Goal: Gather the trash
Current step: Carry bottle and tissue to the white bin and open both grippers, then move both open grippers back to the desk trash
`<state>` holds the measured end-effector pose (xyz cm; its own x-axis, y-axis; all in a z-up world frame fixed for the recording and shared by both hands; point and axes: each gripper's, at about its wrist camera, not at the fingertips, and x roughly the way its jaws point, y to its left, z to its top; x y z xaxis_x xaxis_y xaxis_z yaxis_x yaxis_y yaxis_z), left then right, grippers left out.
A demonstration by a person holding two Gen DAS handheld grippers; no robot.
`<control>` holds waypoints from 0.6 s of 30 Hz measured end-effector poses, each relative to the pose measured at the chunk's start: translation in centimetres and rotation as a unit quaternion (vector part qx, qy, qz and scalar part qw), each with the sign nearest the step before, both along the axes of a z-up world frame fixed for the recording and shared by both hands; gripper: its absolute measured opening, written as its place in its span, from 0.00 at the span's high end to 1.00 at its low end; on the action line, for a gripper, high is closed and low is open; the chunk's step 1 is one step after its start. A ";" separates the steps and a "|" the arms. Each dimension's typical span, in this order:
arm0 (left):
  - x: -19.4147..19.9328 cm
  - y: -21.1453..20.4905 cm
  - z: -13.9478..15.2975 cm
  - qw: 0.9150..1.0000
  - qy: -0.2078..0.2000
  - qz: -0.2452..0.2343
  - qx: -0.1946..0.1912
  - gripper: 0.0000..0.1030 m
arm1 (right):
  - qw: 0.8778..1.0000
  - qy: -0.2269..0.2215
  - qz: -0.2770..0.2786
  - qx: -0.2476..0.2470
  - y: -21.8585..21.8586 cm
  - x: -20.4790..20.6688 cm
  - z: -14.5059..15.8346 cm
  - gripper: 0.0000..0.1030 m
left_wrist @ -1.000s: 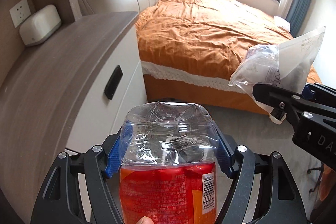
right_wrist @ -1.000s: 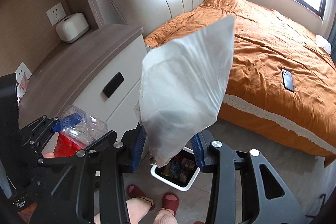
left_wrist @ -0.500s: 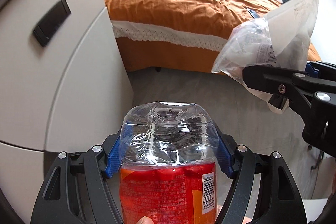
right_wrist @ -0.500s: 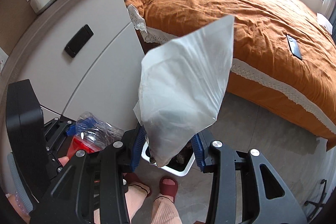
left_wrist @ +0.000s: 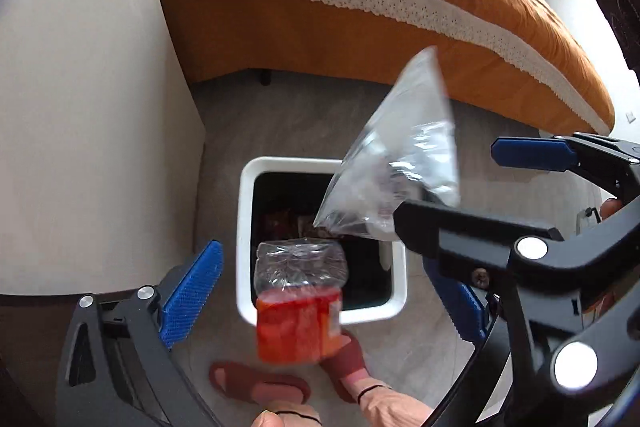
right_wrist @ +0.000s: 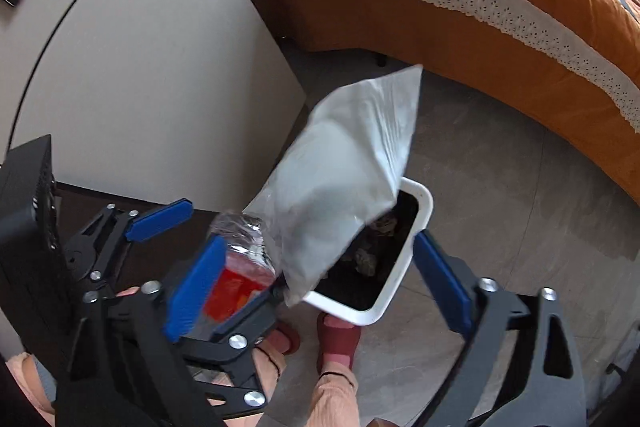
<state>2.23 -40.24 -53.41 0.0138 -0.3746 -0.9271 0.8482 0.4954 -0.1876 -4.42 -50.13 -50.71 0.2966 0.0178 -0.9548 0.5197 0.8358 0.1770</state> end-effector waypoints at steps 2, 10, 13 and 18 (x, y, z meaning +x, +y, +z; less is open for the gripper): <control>-0.2 0.0 -1.0 1.000 -0.001 -0.005 0.006 0.05 | 1.000 0.013 0.000 -0.003 -0.2 -0.2 -1.2 0.04; -0.8 -0.3 -0.6 1.000 -0.006 -0.021 0.012 0.05 | 1.000 0.009 -0.012 -0.011 0.3 -0.2 -0.3 0.04; -0.6 0.4 1.3 1.000 -0.012 -0.014 0.004 0.05 | 1.000 0.000 -0.010 -0.017 0.6 0.1 1.5 0.04; -0.1 1.3 5.7 1.000 -0.013 0.010 -0.016 0.05 | 0.999 -0.018 -0.008 -0.026 1.3 0.1 5.5 0.04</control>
<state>2.15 -38.97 -47.71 0.0446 -0.4034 -0.9139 0.8431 0.5059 -0.1821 -4.30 -48.80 -45.22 0.3316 -0.0362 -0.9427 0.5270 0.8359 0.1532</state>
